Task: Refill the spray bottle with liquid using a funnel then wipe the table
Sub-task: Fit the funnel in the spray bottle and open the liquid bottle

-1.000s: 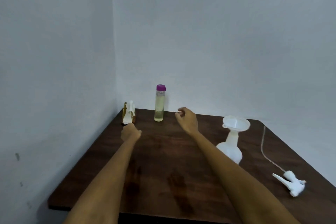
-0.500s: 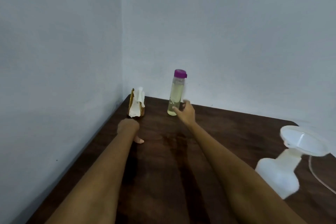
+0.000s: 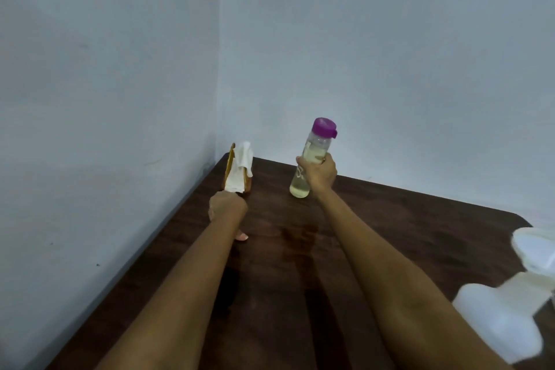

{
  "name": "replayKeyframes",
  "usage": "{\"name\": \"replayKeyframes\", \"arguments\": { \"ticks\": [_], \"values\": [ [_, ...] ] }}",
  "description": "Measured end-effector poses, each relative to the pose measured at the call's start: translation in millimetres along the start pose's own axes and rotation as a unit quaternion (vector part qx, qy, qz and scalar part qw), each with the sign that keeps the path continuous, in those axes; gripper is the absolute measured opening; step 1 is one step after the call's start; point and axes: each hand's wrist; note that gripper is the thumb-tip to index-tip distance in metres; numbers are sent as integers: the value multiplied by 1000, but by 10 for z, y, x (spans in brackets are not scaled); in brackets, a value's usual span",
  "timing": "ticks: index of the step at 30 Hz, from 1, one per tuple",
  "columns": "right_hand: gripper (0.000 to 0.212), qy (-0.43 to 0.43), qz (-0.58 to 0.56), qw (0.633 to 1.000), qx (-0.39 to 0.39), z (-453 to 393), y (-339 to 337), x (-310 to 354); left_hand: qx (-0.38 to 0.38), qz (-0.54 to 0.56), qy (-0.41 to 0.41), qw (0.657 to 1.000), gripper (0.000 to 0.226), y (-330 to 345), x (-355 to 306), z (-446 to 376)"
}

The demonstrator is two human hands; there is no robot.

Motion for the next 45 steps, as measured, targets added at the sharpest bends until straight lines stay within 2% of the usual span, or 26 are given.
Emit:
{"name": "replayKeyframes", "arguments": {
  "ticks": [1, 3, 6, 9, 11, 14, 17, 19, 21, 23, 25, 30, 35, 39, 45],
  "values": [
    [43, 5, -26, 1000, -7, 71, -79, -20, -19, 48, -70, 996, 77, -63, -3, 88],
    [38, 1, -52, 999, -7, 218, -267, -65, -49, 47, -66, 996, 83, -78, 39, 161],
    [37, -29, -11, 999, 13, 486, -612, -142, -76, 1, -25, 997, 70, -43, 91, 427],
    [38, -71, 53, 995, 38, 835, -1003, -196, -117, -52, 30, 991, 41, 41, 54, 770],
    [39, -90, 79, 992, 49, 1079, -1245, -226, -129, -54, 69, 988, 34, 76, 9, 1025],
    [40, -96, 90, 989, 69, 1385, -1488, -256, -117, 94, 116, 982, 40, 100, -125, 1270],
    [42, -112, 89, 985, 96, 1708, -1688, -300, -106, 295, 205, 927, 44, 79, -325, 1579],
    [46, -127, 98, 981, 105, 1865, -1788, -300, -96, 380, 258, 883, 44, 31, -490, 1810],
    [48, -136, 112, 978, 108, 1985, -1836, -297, -66, 445, 285, 846, 39, -7, -645, 2000],
    [51, -131, 124, 977, 110, 2108, -1863, -303, -40, 494, 286, 820, 56, -36, -762, 2166],
    [56, -120, 132, 978, 110, 2200, -1869, -328, -21, 510, 290, 809, 67, -31, -841, 2254],
    [62, -103, 143, 979, 100, 2252, -1924, -342, 7, 482, 306, 821, 58, 31, -999, 2353],
    [63, -93, 161, 977, 100, 2256, -1893, -337, -22, 435, 321, 841, 59, 62, -1006, 2342],
    [63, -98, 174, 975, 101, 2224, -1860, -319, -27, 413, 333, 847, 52, 37, -995, 2278],
    [62, -94, 192, 972, 101, 2261, -1866, -266, -89, 406, 328, 848, 53, 113, -1032, 2292]
  ]
}}
Point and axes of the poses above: each hand's wrist, its own z-axis away from the middle knuckle, its own y-axis out of the palm, x = y × z, and after that the axes turned 13 degrees about z, right-handed
